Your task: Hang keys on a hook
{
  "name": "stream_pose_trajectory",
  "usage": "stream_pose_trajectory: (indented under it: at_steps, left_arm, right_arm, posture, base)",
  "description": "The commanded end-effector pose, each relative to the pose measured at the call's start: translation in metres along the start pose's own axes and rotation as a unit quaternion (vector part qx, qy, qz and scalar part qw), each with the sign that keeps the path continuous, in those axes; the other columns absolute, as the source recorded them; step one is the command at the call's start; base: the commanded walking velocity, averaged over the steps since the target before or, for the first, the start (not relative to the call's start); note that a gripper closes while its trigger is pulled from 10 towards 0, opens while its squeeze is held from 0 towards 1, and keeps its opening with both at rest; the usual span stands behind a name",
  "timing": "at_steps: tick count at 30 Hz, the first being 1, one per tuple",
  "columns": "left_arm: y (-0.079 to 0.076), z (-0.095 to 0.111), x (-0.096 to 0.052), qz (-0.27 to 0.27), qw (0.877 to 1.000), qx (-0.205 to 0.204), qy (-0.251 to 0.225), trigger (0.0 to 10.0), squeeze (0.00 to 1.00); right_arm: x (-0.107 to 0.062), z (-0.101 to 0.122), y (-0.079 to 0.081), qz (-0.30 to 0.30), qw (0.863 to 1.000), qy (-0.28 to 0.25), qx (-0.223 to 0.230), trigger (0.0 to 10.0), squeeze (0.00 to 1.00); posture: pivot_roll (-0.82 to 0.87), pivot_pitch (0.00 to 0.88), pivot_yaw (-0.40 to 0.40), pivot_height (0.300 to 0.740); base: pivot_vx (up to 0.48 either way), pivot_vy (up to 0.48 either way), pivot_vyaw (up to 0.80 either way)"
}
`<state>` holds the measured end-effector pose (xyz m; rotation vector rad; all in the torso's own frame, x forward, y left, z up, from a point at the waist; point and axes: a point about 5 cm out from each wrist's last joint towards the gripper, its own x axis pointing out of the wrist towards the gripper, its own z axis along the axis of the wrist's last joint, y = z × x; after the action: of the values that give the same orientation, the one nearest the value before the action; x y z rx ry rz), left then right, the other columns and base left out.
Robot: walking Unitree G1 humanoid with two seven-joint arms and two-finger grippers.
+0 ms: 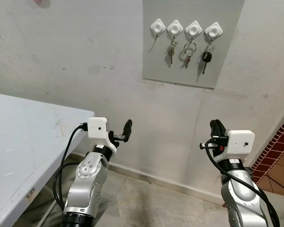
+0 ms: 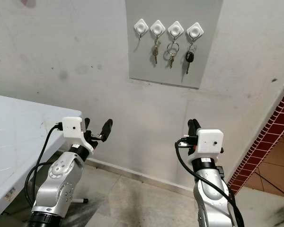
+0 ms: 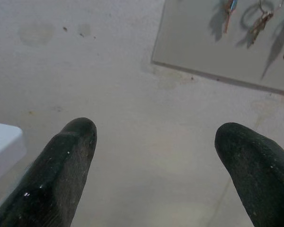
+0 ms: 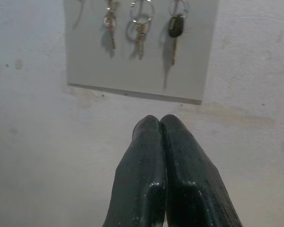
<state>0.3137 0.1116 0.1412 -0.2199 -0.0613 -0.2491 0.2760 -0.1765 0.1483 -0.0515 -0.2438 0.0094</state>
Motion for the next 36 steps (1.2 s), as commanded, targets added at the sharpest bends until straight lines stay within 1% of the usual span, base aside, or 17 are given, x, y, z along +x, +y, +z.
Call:
stream_pose_trajectory:
  at_steps: [1,9,13,30,36]
  left_arm:
    - [0.002,0.0022,-0.0023,0.008,1.0,-0.001,0.001,10.0,0.0]
    - [0.0075,0.0049,-0.0029,0.018,1.0,0.003,0.003,10.0,0.0]
    - [0.0073,0.0062,-0.0029,0.019,1.0,-0.003,0.0,10.0,0.0]
    - [0.0087,0.0094,-0.002,0.022,1.0,0.0,0.002,10.0,0.0]
    - [0.0088,0.0112,-0.001,0.021,1.0,-0.001,-0.003,10.0,0.0]
  right_arm:
    - [0.0012,0.0074,0.0038,0.01,1.0,-0.013,0.003,10.0,0.0]
    - [0.0015,0.0071,0.0037,0.014,1.0,-0.008,0.002,10.0,0.0]
    - [0.0013,0.0065,0.0042,0.015,1.0,-0.007,0.002,10.0,0.0]
    - [0.0008,0.0049,0.0059,0.017,1.0,-0.002,0.003,10.0,0.0]
    - [0.001,0.0048,0.0066,0.019,1.0,-0.001,0.005,10.0,0.0]
  posture:
    - [-0.05,0.0,0.003,0.74]
    - [-0.04,0.0,-0.001,0.74]
    - [-0.04,0.0,-0.001,0.74]
    - [-0.04,0.0,-0.002,0.74]
    - [-0.04,0.0,-0.005,0.74]
  base:
    - [0.0,0.0,0.0]
    - [0.0,0.0,0.0]
    - [0.0,0.0,0.0]
    - [0.0,0.0,0.0]
    - [0.299,0.0,0.0]
